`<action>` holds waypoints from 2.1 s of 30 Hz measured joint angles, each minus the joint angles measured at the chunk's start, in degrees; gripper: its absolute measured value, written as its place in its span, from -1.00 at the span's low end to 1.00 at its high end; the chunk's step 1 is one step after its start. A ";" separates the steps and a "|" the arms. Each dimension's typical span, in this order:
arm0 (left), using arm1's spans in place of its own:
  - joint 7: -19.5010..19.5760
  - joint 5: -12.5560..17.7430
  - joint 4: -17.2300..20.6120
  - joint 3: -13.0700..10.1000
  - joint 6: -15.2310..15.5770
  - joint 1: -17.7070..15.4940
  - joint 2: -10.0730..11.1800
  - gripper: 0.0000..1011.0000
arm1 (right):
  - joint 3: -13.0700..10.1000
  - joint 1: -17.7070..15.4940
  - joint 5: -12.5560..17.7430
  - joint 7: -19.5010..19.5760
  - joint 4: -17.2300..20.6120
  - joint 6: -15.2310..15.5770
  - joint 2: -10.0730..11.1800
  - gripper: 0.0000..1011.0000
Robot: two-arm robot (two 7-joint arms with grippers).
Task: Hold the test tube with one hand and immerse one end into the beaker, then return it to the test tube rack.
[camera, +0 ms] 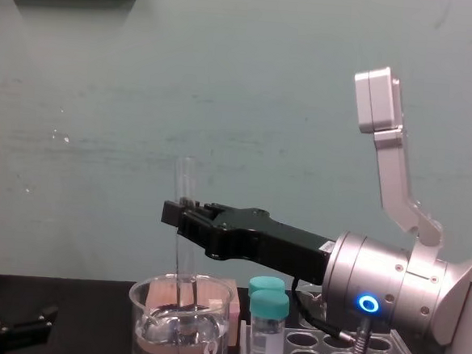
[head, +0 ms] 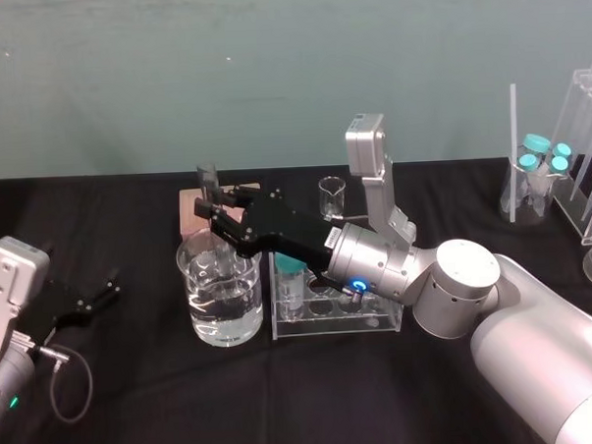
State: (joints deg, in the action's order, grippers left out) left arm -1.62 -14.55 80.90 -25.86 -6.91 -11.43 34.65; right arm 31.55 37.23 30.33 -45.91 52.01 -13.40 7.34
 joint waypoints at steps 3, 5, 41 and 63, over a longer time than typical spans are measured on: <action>0.00 0.00 0.00 0.00 0.00 0.00 0.00 0.98 | 0.00 0.03 -0.01 0.01 -0.05 0.00 0.00 -0.55; 0.00 0.00 0.00 0.00 0.00 -0.01 0.00 0.98 | 0.00 -0.01 -0.02 0.01 0.00 0.00 0.07 -0.55; 0.00 0.00 0.00 0.00 0.00 0.00 0.00 0.98 | -0.05 -0.76 -0.16 0.81 1.57 0.36 0.58 -0.55; 0.00 0.00 0.00 0.00 0.00 0.00 0.00 0.98 | 0.03 -0.98 -0.07 1.14 2.21 0.45 0.79 -0.55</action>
State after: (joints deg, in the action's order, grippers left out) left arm -1.62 -14.55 80.90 -25.86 -6.91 -11.43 34.64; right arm 31.58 36.24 30.26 -44.77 54.22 -12.95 8.13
